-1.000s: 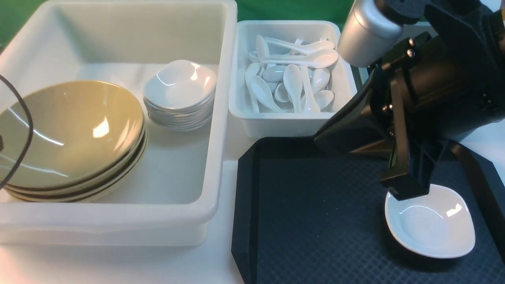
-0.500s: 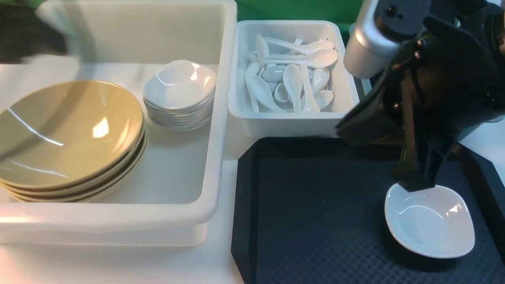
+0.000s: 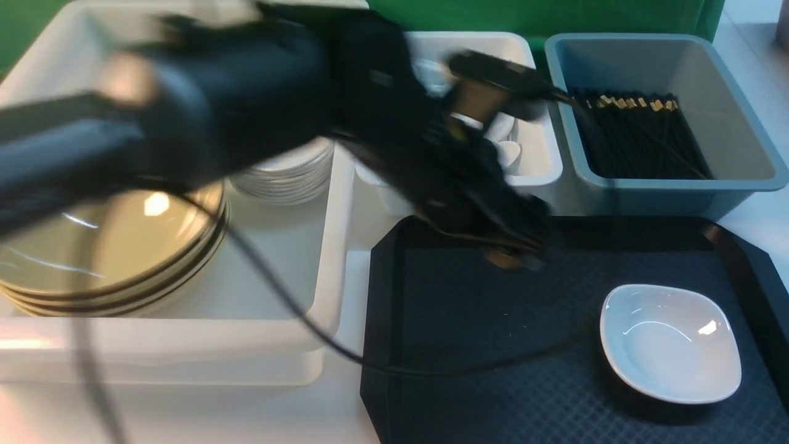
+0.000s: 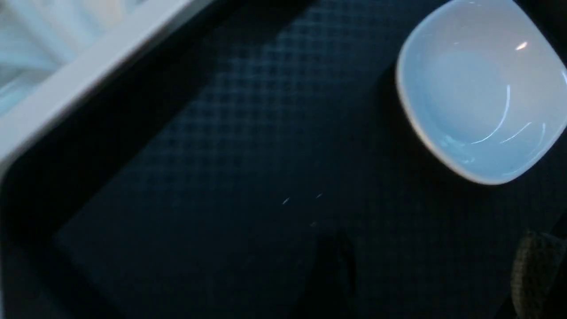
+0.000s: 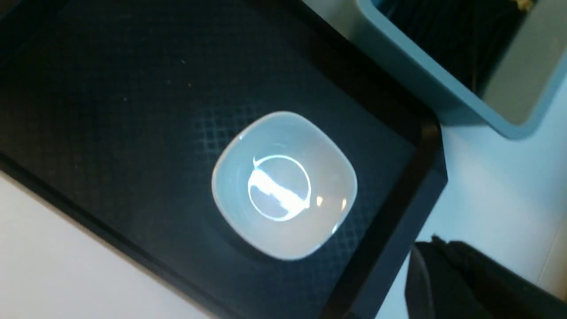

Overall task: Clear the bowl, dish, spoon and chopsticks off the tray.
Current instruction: Use the left arm to grab the plate, then use the left arm to put the plate into the large storage box on the left

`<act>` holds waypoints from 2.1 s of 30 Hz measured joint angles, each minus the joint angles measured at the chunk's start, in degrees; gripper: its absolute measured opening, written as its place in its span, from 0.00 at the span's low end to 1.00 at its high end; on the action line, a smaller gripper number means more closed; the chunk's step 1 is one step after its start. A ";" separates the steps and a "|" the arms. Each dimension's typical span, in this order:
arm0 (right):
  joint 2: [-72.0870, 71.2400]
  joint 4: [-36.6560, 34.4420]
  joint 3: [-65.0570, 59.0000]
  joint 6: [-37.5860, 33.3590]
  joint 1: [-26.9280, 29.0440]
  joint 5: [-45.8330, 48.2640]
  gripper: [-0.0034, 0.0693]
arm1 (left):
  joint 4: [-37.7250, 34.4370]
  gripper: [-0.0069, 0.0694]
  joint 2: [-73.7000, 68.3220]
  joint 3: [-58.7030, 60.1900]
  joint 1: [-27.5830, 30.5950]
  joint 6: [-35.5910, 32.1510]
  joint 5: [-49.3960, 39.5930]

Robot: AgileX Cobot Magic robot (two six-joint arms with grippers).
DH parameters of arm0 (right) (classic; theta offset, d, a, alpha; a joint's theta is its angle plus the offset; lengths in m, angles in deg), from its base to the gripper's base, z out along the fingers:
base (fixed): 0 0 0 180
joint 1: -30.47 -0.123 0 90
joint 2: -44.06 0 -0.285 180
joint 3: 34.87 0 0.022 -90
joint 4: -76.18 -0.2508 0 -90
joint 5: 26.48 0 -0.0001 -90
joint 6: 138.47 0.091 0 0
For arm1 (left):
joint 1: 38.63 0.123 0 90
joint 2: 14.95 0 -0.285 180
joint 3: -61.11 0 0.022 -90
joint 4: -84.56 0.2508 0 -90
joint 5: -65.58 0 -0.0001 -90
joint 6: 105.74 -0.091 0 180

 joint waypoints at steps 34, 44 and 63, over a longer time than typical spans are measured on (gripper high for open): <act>-11.21 -5.58 -7.32 2.64 0.05 -3.74 0.11 | 6.25 0.09 -21.96 -29.34 -4.36 -1.60 -7.81; 3.82 -18.96 1.63 -8.70 -1.62 -7.74 0.11 | 14.19 0.09 5.82 -26.65 15.98 -1.07 -17.34; 19.30 -20.36 4.13 -7.64 -16.16 -14.57 0.11 | 1.62 0.09 1.57 -6.33 42.35 -1.13 7.40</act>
